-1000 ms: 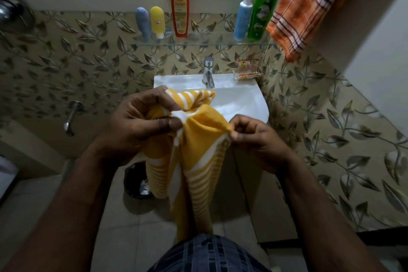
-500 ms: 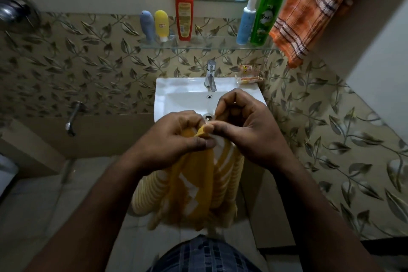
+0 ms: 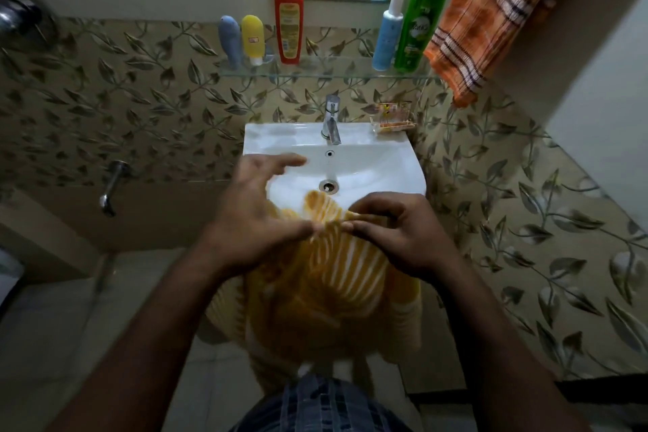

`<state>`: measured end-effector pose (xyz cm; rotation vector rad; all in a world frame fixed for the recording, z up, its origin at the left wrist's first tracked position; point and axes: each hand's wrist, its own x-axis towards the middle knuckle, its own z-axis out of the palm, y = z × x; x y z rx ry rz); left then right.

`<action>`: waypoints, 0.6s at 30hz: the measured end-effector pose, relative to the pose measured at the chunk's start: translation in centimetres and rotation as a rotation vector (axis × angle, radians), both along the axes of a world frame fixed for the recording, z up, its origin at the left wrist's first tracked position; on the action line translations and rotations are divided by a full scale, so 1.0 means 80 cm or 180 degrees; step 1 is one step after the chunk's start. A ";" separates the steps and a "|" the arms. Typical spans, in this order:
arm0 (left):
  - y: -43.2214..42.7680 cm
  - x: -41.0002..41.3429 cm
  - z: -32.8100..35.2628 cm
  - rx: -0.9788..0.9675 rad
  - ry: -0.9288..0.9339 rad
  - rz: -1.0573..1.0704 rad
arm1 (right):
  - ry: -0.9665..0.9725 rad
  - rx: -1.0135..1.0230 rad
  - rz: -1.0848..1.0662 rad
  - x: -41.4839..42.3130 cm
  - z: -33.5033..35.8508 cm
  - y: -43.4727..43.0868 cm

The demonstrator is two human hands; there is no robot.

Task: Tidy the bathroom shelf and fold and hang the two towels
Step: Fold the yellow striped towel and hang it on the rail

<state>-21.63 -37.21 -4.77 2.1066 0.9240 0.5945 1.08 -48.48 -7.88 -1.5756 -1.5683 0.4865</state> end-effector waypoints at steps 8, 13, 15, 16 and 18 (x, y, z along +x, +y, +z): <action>0.003 0.021 -0.025 -0.0088 -0.0683 0.0138 | -0.0127 -0.0199 0.0018 0.013 -0.002 0.001; 0.027 -0.010 -0.041 -0.0290 -0.0648 0.0820 | 0.0125 -0.0856 -0.0444 0.047 -0.053 -0.030; 0.011 0.001 -0.038 -0.0148 -0.0454 0.0234 | 0.0284 -0.0472 -0.0385 0.038 -0.041 -0.024; 0.001 0.009 -0.037 -0.0103 -0.0331 -0.0122 | 0.0271 -0.0289 -0.0192 0.027 -0.029 -0.019; -0.018 0.031 -0.036 -0.0105 -0.0248 -0.0760 | 0.0020 0.0016 0.0147 0.003 -0.002 -0.007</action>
